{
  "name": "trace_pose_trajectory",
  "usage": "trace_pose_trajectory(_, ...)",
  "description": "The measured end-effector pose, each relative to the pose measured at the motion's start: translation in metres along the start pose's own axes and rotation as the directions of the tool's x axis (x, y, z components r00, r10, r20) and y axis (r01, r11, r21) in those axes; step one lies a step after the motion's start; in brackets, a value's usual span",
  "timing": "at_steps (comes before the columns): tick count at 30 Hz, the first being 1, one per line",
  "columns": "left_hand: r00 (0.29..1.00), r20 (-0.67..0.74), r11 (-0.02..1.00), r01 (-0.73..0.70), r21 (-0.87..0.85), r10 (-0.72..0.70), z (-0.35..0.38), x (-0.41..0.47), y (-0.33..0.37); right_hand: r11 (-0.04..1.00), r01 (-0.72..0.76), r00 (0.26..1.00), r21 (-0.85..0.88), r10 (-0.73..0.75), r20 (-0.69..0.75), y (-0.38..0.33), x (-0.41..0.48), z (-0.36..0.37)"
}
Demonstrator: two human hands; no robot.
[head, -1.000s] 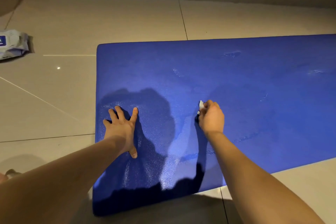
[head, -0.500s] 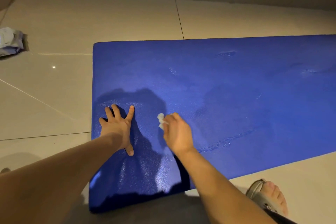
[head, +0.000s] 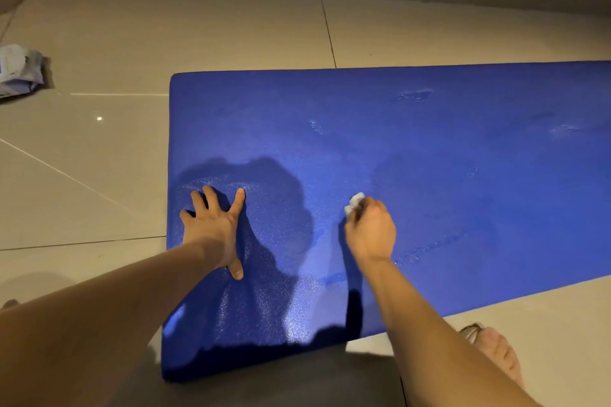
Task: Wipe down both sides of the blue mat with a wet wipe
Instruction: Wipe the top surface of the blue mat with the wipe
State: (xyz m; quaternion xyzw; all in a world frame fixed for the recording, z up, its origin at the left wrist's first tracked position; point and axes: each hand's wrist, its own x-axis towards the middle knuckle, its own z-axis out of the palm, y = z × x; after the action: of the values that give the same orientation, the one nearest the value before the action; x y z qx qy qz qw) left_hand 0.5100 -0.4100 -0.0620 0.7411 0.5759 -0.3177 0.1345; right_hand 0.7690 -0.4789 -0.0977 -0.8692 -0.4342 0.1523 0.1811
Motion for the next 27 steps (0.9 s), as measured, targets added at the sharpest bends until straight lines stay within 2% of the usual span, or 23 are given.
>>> trace_pose_trajectory(6,1.000,0.003,1.000,0.009,0.005,-0.009,-0.001,0.000,0.001,0.959,0.281,0.954,0.022,-0.282,0.106,-0.055,-0.062,0.035)
trace_pose_trajectory(10,1.000,-0.003,1.000,0.011,0.003,-0.011,-0.002,-0.002,0.001,0.913,0.407,0.902,0.039,-0.408,0.140,-0.048,-0.067,0.033)
trace_pose_trajectory(15,1.000,0.002,1.000,0.005,-0.015,-0.005,-0.004,-0.003,0.000,0.962,0.271,0.961,-0.030,-0.268,0.073,0.010,-0.024,0.009)
trace_pose_trajectory(18,1.000,0.000,1.000,0.009,-0.017,-0.009,-0.004,-0.003,0.001,0.995,0.085,0.996,-0.060,-0.085,0.002,0.042,-0.002,-0.008)
trace_pose_trajectory(21,1.000,-0.004,1.000,0.016,-0.016,-0.016,-0.004,-0.003,0.001,0.995,-0.073,0.997,-0.067,0.071,-0.040,0.050,0.003,-0.015)
trace_pose_trajectory(24,1.000,-0.005,1.000,0.018,-0.017,-0.018,-0.004,-0.003,0.001,0.998,-0.043,0.999,-0.034,0.042,-0.033,0.024,-0.023,0.000)
trace_pose_trajectory(27,1.000,-0.004,1.000,0.019,-0.017,-0.019,-0.004,-0.004,0.001,0.990,0.141,0.990,-0.008,-0.141,0.013,-0.013,-0.063,0.025)
